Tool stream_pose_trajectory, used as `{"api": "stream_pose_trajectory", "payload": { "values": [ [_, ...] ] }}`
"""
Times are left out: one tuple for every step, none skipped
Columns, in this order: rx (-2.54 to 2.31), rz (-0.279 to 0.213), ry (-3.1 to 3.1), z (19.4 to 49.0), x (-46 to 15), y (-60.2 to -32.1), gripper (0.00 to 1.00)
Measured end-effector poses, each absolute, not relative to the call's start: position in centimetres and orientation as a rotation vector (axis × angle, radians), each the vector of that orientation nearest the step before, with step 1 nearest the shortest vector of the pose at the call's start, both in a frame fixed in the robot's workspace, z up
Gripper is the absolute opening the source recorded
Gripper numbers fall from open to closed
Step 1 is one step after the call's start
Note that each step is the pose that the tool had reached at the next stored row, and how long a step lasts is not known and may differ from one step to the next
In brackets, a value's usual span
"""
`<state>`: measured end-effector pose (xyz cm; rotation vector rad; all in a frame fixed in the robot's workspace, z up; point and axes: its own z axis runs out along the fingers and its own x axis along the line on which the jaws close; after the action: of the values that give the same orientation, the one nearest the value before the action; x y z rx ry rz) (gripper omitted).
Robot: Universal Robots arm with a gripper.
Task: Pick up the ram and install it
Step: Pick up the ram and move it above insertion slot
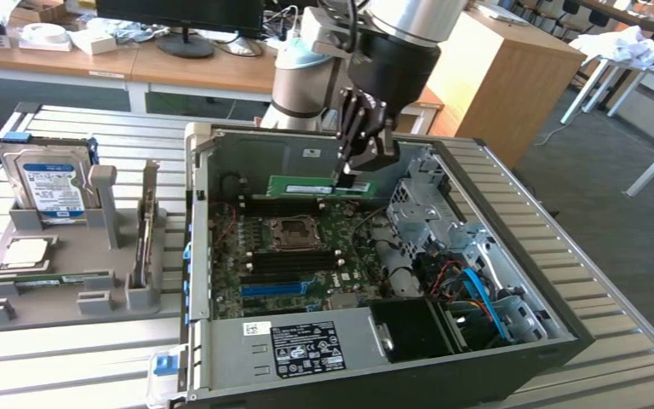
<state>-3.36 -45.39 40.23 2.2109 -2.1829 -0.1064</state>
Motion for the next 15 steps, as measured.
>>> {"api": "stream_pose_trajectory", "payload": {
  "values": [
    [2.211,-0.107,-2.183,40.23,-3.18,-45.40,0.12],
    [2.211,-0.107,-2.183,40.23,-3.03,-45.40,0.12],
    [2.211,-0.107,-2.183,40.23,-2.94,-45.40,0.12],
    [2.211,-0.107,-2.183,40.23,-2.84,-45.40,0.12],
    [2.211,-0.107,-2.183,40.23,-2.76,-45.40,0.12],
    [2.211,-0.107,-2.183,40.23,-2.69,-45.40,0.12],
    [2.211,-0.107,-2.183,40.23,-2.68,-45.40,0.12],
    [2.211,-0.107,-2.183,40.23,-2.68,-45.40,0.12],
    [2.211,-0.107,-2.183,40.23,-2.68,-45.40,0.12],
    [2.211,-0.107,-2.183,40.23,-2.68,-45.40,0.12],
    [2.211,-0.107,-2.183,40.23,-2.68,-45.38,0.12],
    [2.211,-0.107,-2.183,40.22,-2.68,-45.32,0.12],
    [2.211,-0.107,-2.183,40.22,-2.68,-45.24,0.12],
    [2.211,-0.107,-2.183,40.22,-2.69,-45.16,0.12],
    [2.211,-0.107,-2.183,40.21,-2.69,-45.06,0.12]
  ]
}}
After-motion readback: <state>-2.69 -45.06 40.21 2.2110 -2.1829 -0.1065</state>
